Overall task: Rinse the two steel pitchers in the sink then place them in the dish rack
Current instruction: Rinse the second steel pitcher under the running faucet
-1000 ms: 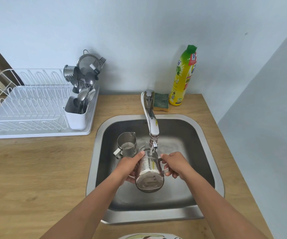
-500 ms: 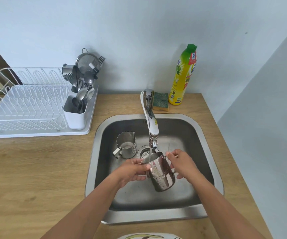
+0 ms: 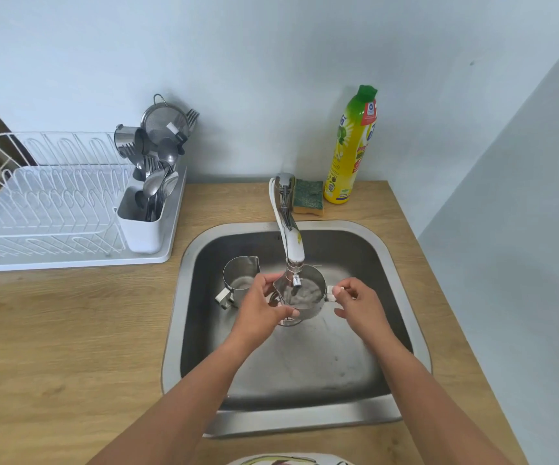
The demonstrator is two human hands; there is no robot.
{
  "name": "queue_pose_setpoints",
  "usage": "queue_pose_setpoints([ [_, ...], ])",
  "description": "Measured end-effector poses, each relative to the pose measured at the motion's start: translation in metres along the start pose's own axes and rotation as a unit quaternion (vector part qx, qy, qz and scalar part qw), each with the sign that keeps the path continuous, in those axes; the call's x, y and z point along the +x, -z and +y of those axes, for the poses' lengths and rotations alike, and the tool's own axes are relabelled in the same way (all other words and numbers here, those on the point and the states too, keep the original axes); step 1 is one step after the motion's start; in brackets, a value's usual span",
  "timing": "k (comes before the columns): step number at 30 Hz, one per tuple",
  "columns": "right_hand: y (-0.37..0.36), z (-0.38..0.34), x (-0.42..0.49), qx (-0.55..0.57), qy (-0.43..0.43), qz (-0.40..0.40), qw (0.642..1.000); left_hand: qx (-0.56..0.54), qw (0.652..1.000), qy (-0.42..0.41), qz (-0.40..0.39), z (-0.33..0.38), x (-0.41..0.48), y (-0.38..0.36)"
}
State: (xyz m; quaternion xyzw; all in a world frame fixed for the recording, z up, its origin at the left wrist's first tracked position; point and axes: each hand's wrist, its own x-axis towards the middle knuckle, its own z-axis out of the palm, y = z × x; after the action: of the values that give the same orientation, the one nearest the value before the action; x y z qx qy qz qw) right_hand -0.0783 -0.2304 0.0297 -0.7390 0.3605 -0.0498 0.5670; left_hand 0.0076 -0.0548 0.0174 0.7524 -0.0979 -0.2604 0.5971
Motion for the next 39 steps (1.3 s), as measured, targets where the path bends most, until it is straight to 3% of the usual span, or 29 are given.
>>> queue_pose_setpoints([
  [9, -0.031, 0.011, 0.008, 0.186, -0.072, -0.102, 0.975, 0.195, 0.970, -0.112, 0.089, 0.005, -0.021, 0.016],
  [13, -0.046, 0.015, 0.009, 0.195, -0.102, -0.156, 0.963, 0.238, 0.954, -0.137, 0.120, 0.004, -0.032, 0.023],
  [17, -0.054, 0.014, 0.007, 0.130, -0.104, -0.182, 0.969, 0.248, 0.951, -0.118, 0.144, 0.002, -0.038, 0.027],
  [24, -0.043, 0.013, -0.001, 0.013, -0.130, -0.199, 0.971, 0.168, 0.978, 0.014, 0.124, -0.016, -0.039, 0.033],
  [30, -0.013, 0.012, -0.003, -0.074, -0.147, -0.183, 0.969, -0.036, 0.990, 0.130, 0.044, -0.042, -0.033, 0.020],
  [34, 0.003, 0.012, 0.002, -0.072, -0.122, -0.141, 0.980, -0.054, 0.992, 0.116, -0.006, -0.043, -0.025, 0.007],
  [39, 0.005, 0.020, 0.010, 0.055, -0.103, -0.103, 0.988, -0.019, 0.998, 0.052, 0.013, -0.029, -0.016, -0.001],
])
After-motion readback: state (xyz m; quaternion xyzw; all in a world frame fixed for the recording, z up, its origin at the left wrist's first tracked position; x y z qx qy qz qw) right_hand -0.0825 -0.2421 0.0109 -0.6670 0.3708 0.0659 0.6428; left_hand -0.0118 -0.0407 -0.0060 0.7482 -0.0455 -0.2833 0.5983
